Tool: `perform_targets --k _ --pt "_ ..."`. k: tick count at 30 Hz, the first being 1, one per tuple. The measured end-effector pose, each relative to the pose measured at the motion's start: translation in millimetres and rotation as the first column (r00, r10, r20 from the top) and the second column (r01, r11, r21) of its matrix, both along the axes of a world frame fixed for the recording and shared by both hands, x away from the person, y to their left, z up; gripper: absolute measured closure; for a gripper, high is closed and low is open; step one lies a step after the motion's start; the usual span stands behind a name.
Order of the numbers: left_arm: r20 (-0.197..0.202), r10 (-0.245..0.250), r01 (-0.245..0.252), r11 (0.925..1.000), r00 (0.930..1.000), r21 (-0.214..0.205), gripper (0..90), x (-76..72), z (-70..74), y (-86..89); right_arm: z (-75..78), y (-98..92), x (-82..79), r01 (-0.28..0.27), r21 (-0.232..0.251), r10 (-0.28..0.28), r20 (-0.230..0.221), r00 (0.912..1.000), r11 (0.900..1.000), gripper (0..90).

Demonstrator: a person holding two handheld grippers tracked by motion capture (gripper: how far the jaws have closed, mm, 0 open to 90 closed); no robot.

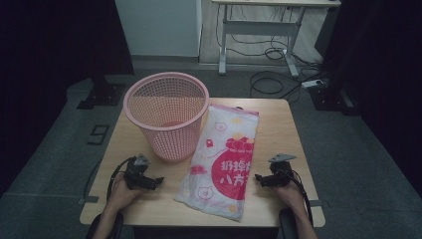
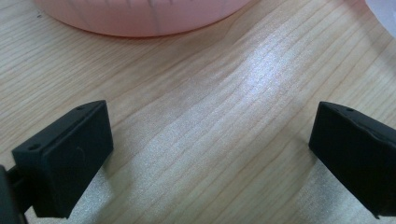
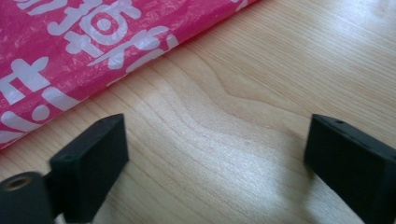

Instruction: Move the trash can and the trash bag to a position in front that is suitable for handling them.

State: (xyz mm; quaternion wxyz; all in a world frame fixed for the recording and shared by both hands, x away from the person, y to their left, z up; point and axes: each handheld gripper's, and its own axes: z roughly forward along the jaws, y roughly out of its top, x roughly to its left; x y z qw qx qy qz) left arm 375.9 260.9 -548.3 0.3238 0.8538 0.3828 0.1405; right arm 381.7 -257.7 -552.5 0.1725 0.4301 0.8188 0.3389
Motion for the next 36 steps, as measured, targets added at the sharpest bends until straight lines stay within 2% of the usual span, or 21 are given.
perform_targets --k 4,7,9,11,13,19,22,25,29,36 --pt "0.0 0.004 -0.004 1.0 1.0 0.001 0.0 -0.1 0.0 -0.3 5.7 -2.1 3.4 0.017 -0.016 -0.017 -0.028 0.9995 0.9997 12.2" --pt "-0.001 0.006 -0.006 1.0 1.0 0.002 0.0 -0.4 0.0 -0.8 15.6 -2.1 8.9 0.018 0.006 -0.018 -0.003 0.9998 0.9998 12.4" --pt "-0.001 0.009 -0.009 1.0 1.0 0.001 0.0 -0.7 0.0 -1.3 22.9 0.0 15.1 0.019 0.01 -0.019 -0.003 0.9998 0.9998 12.4" --pt "-0.001 0.01 -0.01 0.9999 0.9999 0.002 0.0 -0.9 0.1 -1.8 28.6 4.1 23.2 0.017 -0.008 -0.017 -0.005 0.9998 0.9998 12.1" --pt "-0.001 0.011 -0.011 0.9999 0.9999 0.002 0.0 -1.2 0.1 -2.2 33.0 8.4 32.3 0.007 -0.006 -0.007 -0.021 0.9998 1.0 11.7" --pt "0.0 0.013 -0.013 0.9999 0.9999 -0.001 0.0 -1.4 0.0 -2.7 42.3 24.4 61.9 0.001 -0.044 -0.002 -0.022 0.9998 0.999 13.6" --pt "-0.001 0.014 -0.014 0.9999 0.9999 -0.001 0.0 -1.4 0.0 -2.8 45.7 29.8 77.9 0.004 -0.037 -0.005 -0.01 0.9999 0.9993 23.2" --pt "-0.001 0.013 -0.013 0.9999 0.9999 -0.001 0.0 -1.4 0.0 -2.7 47.4 34.4 96.6 0.034 -0.02 -0.035 -0.038 0.9987 0.9992 31.8" --pt "-0.001 0.013 -0.013 0.9999 0.9999 0.0 0.0 -1.4 0.0 -2.7 47.4 40.0 114.7 0.059 -0.048 -0.06 -0.016 0.9981 0.9971 38.6" --pt "-0.001 0.013 -0.013 0.9999 0.9999 0.0 0.0 -1.4 0.0 -2.7 37.6 45.2 142.2 0.111 -0.084 -0.112 -0.013 0.9936 0.9903 47.7"
